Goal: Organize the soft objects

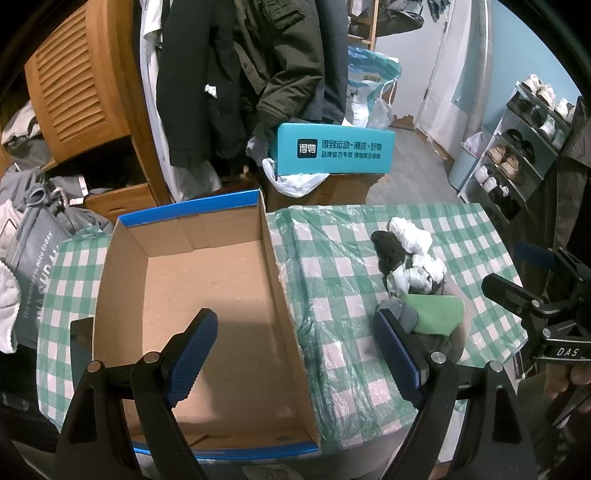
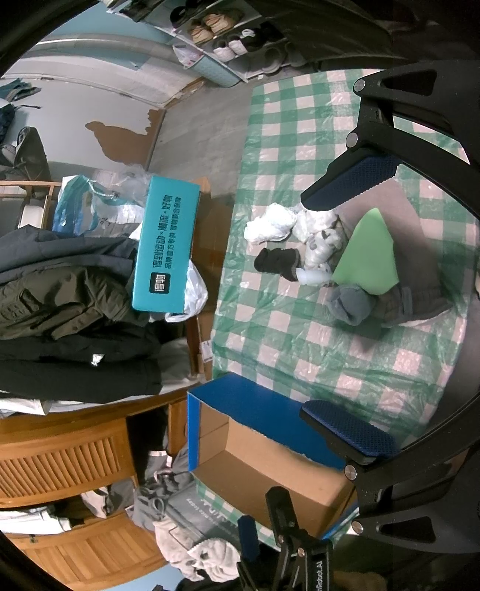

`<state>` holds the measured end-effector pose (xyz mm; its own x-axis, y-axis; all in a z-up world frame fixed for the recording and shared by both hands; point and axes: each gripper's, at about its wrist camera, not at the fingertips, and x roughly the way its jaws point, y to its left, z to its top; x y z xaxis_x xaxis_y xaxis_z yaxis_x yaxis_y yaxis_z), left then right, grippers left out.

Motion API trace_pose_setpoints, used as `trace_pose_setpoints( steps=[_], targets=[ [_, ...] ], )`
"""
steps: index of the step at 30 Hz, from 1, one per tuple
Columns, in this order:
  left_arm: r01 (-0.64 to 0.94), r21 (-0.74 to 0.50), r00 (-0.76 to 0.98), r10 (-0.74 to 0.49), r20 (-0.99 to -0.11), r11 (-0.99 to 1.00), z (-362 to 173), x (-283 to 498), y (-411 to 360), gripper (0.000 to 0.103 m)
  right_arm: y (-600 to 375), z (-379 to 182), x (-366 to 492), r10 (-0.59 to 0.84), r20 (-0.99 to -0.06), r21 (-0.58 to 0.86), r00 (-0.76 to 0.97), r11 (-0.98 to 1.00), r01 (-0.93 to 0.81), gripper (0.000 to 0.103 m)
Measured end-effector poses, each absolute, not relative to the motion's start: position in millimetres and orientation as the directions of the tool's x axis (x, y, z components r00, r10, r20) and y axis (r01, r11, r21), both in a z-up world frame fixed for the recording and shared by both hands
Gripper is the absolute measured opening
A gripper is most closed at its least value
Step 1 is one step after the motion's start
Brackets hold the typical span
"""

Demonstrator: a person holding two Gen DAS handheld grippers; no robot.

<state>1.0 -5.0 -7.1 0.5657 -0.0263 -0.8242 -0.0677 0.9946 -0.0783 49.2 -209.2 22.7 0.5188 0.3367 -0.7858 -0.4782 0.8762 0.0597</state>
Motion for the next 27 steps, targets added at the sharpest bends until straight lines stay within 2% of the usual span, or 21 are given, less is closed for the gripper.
trace_pose_setpoints(
  steps=[27],
  targets=[
    [-0.069,-0.079,0.561,-0.027,-0.827,0.995,-8.1,1.3,-6.0,0.087,-209.8,23.6,48.5,0.336,-0.787,0.061,0.517,0.876,-0.478,0.101]
  ],
)
